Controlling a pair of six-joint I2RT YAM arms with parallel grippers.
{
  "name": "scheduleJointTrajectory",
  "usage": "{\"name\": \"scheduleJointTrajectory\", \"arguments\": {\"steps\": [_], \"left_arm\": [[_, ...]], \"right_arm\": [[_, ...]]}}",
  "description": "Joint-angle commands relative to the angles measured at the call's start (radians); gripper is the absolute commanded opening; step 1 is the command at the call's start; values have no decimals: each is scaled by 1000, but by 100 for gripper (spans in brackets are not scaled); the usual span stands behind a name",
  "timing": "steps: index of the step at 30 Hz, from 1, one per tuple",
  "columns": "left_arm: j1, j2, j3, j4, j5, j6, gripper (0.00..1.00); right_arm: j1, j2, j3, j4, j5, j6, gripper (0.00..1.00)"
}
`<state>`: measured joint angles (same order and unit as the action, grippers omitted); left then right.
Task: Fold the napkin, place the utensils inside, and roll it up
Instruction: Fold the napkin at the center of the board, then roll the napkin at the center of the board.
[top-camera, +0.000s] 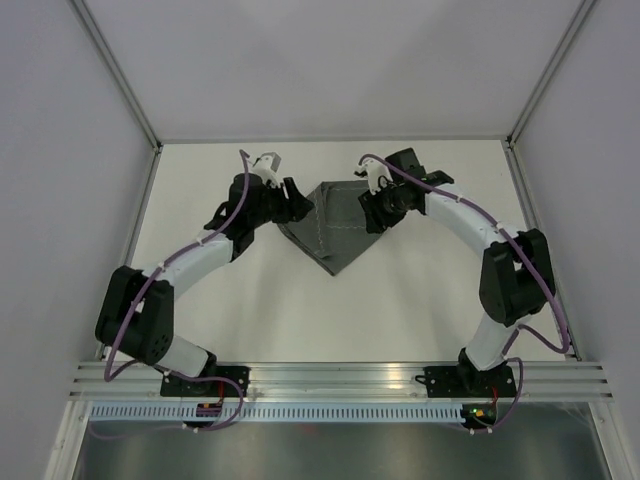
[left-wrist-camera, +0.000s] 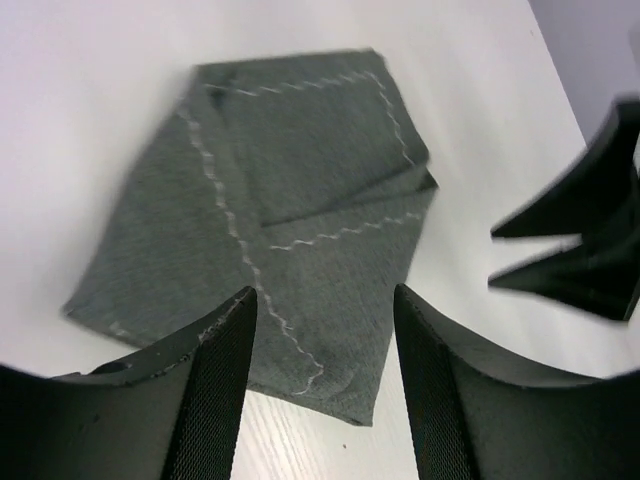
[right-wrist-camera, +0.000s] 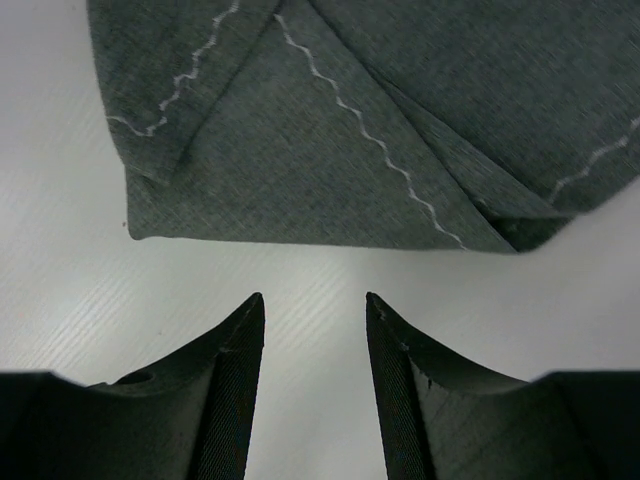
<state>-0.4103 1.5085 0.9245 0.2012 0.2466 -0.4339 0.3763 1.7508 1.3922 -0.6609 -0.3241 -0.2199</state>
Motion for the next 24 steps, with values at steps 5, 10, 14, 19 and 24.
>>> {"name": "scheduleJointTrajectory", "arguments": {"steps": [5, 10, 14, 19, 24], "left_arm": [[83, -149, -91, -278, -382, -279, 66], [186, -249, -127, -290, -311, -304, 69], [209, -323, -83, -336, -317, -286, 72], [231, -343, -21, -379, -305, -255, 74], [265, -330, -3, -367, -256, -253, 75]], "right_arm": [[216, 82, 109, 75, 175, 44, 51], [360, 166, 166, 124, 395, 25, 50], [415, 228, 203, 162, 487, 50, 50], [470, 306, 234, 198, 583, 62, 53], [515, 338, 249, 227, 648, 65, 57]]}}
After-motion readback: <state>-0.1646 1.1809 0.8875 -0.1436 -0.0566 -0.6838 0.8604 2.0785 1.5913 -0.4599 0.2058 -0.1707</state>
